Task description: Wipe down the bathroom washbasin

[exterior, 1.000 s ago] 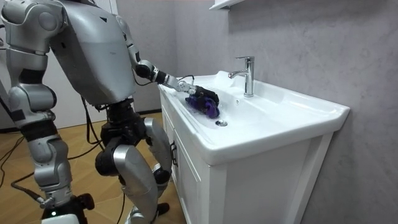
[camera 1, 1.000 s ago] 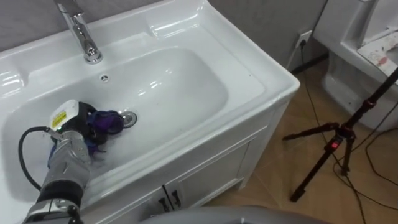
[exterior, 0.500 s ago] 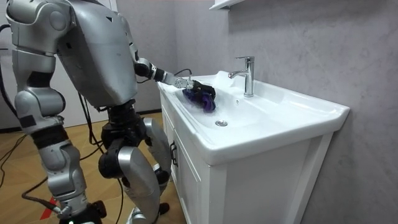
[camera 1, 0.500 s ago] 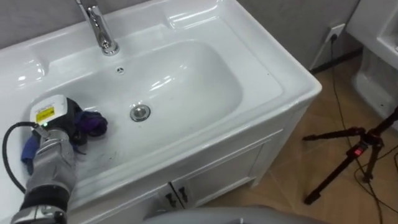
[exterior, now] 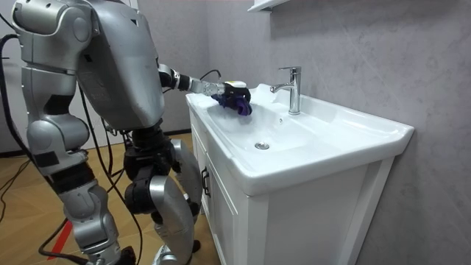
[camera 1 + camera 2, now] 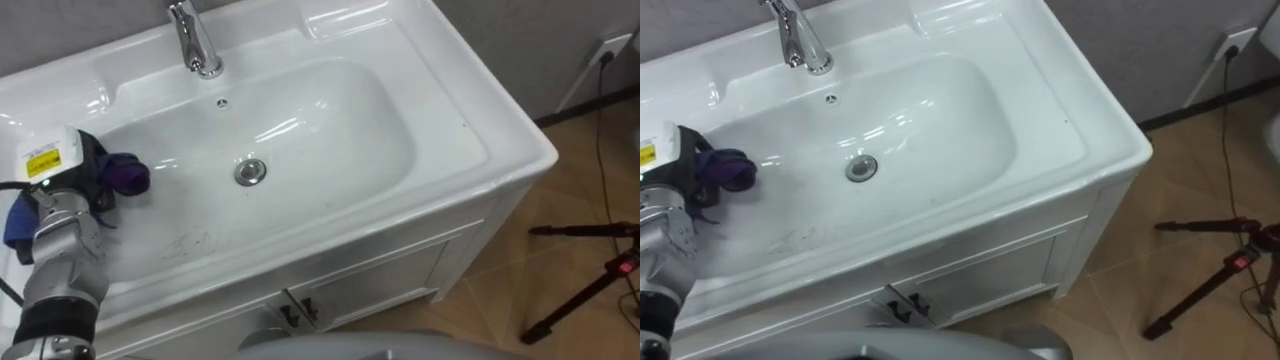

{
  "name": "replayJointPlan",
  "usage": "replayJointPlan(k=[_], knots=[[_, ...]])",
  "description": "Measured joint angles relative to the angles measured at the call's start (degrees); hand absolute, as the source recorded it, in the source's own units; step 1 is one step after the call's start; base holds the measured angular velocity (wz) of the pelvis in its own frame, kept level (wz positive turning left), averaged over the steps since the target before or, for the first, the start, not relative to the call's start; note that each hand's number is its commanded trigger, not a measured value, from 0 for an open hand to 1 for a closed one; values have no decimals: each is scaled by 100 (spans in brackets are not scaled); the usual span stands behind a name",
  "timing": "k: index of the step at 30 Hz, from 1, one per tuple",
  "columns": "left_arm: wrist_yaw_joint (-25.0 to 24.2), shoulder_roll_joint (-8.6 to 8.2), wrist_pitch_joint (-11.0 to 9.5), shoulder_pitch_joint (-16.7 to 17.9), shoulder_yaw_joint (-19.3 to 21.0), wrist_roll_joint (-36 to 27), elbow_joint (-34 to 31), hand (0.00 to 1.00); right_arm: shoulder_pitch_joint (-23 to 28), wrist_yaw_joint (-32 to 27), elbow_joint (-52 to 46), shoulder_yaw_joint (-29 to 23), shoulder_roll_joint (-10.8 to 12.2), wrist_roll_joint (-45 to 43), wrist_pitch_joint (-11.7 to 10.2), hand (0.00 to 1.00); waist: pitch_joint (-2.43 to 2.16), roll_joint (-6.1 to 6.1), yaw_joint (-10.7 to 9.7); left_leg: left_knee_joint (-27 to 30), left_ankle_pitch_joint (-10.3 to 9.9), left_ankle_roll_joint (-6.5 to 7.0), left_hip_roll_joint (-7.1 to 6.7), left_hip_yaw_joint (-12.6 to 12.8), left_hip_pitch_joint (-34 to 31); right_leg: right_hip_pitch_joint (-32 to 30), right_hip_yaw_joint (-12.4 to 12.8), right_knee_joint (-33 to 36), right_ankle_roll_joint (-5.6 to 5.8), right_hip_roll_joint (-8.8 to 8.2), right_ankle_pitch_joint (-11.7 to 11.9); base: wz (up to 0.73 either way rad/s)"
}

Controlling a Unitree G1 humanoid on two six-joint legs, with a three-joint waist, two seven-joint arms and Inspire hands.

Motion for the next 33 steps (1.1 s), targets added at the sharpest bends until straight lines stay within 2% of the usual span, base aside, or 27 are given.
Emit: replayJointPlan(k=[2,5,12,14,15,17,20,26,28,33], knots=[[-4,-2,41,10,-47,2,-4,100,-91,18,96,13,-2,14,-22,0,10,-34,-17,-2,5,-6,-3,3,-7,5,-6,-3,0,-1,0,3],[-61,-3,62,30,-124,147,-58,100,-110,24,94,18,-3,37,-119,0,1,-111,-36,11,5,-6,-23,-57,-42,0,-24,-21,6,-4,-9,5],[-218,-96,241,267,-692,195,-221,100,-104,20,95,221,0,320,-160,0,-30,-231,-166,-79,5,-6,-86,-96,12,37,-48,-107,35,-42,0,3],[-232,-252,352,378,-933,197,-218,100,-130,21,83,257,17,258,-159,0,-19,-256,-219,-199,5,-6,-128,-80,146,115,-27,-130,47,-68,-4,-4],[-237,-302,352,409,-978,204,-208,100,-131,20,92,257,17,245,-159,0,-16,-263,-231,-222,5,-6,-142,-80,183,139,-15,-134,56,-75,-9,-5],[-241,-523,378,456,-1044,288,-193,100,-140,9,118,259,25,210,-155,0,-17,-278,-281,-328,7,-4,-172,-77,286,202,17,-183,71,-83,-7,-5],[-225,-768,464,463,-1106,296,-209,100,-177,-28,144,408,32,207,-117,0,-21,-299,-312,-430,7,-4,-195,-81,359,210,72,-192,88,-86,3,-8],[-230,-924,460,442,-1318,292,-308,100,-309,-70,282,487,93,196,-105,0,-19,-373,-350,-513,8,-1,-236,-98,398,190,135,-208,115,-94,19,-3],[-229,-940,460,431,-1381,271,-308,100,-323,-101,326,499,123,200,-95,0,-24,-413,-349,-522,28,32,-261,-92,410,209,155,-222,132,-113,26,0],[-227,-932,468,364,-1594,42,-291,100,-358,-100,330,628,187,214,-42,0,-20,-411,-461,-538,43,58,-284,-54,399,288,157,-390,218,-127,88,4]])
